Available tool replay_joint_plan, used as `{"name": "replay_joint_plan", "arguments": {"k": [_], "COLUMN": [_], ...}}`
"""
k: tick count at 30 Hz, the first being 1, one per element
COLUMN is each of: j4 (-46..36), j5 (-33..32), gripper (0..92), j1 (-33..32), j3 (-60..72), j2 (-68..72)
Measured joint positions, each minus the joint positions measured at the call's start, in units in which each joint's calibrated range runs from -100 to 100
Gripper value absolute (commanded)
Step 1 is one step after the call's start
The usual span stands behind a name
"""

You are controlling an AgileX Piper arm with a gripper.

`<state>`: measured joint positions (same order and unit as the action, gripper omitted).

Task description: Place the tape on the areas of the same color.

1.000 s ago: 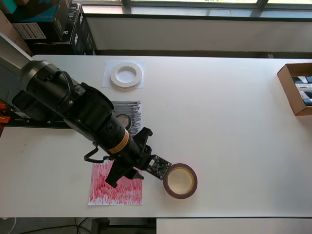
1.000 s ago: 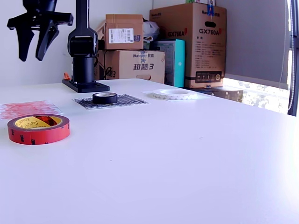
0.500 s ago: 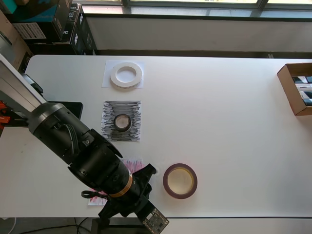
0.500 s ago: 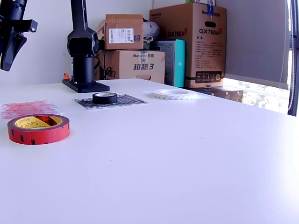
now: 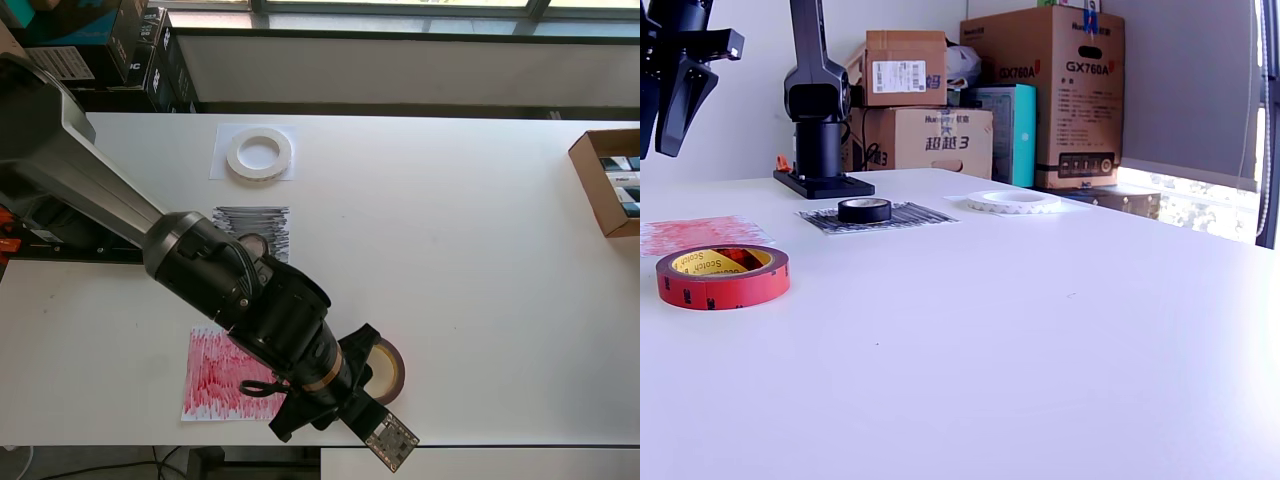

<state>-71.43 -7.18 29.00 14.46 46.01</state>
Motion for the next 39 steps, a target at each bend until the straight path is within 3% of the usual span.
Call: {"name": "replay_joint_plan", "arguments": {"k": [31, 39], "j4": [1.5, 1.5], "j5": [-8.9, -9.9], "gripper": [46.5, 46.5], "j1": [-4.1, -2.5], "j3": [2.3, 2.3], "j2": [7.7, 10.8]}}
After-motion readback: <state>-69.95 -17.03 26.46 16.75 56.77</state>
